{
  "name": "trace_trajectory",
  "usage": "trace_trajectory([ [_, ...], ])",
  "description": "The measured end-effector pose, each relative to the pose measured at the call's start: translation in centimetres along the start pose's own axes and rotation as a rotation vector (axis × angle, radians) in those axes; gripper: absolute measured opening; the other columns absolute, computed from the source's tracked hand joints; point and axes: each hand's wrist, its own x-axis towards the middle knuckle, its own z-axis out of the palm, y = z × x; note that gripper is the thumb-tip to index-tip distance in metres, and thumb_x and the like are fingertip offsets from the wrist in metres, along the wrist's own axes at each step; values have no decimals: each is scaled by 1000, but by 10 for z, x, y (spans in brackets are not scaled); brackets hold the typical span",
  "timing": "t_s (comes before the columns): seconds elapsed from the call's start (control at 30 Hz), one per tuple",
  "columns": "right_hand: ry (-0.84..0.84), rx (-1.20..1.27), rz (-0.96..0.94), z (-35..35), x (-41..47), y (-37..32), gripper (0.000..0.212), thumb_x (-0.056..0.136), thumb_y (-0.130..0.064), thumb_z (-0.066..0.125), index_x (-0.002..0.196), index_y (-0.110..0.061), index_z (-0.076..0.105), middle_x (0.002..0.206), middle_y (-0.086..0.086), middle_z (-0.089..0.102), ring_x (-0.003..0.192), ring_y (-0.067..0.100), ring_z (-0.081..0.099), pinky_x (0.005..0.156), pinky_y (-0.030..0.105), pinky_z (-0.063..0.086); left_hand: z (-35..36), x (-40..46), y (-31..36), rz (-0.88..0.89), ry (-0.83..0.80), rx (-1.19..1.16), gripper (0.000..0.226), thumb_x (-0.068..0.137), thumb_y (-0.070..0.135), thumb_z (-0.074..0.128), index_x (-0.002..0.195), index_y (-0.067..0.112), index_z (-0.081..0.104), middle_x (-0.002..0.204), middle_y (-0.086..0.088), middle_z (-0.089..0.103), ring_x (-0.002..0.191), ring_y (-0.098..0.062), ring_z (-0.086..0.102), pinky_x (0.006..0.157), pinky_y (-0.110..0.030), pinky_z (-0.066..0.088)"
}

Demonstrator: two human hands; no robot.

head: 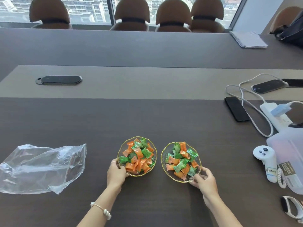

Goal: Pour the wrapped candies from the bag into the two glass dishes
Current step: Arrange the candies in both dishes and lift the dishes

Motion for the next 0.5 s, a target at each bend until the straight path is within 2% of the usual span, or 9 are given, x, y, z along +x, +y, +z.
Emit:
trace_trajectory([
  [0.07,-7,43,23,10,7,-10,30,82,8,53,109,-6,54,90,20,65,71,24,64,52,21,56,4,2,7,-17,-23,-123,37,87,0,47,121,12,53,103,-9,65,86,-25,68,75,-42,60],
  [0.13,-13,59,31,22,18,-28,30,81,9,52,109,-4,53,88,20,65,69,24,63,51,21,55,8,9,20,-18,-22,-216,35,88,0,49,120,12,53,103,-10,66,88,-26,69,72,-39,60],
  [0.27,-50,107,-2,53,49,-84,29,81,10,51,106,-4,51,86,18,63,70,23,62,49,20,54,14,46,66,26,-27,-313,32,86,2,53,116,14,56,105,-10,69,94,-26,69,81,-45,58],
  [0.37,-63,181,-70,86,82,-138,30,81,13,51,106,-2,49,80,14,59,65,20,59,47,19,53,18,86,118,75,-39,-359,28,86,1,52,105,19,56,103,-11,69,94,-28,69,84,-46,57],
  [0.5,-87,268,-74,139,141,-204,35,79,16,49,108,-4,45,85,15,58,65,20,59,47,19,54,30,151,194,79,-54,-497,36,87,-7,53,122,3,48,108,-14,63,96,-30,67,62,-29,59],
])
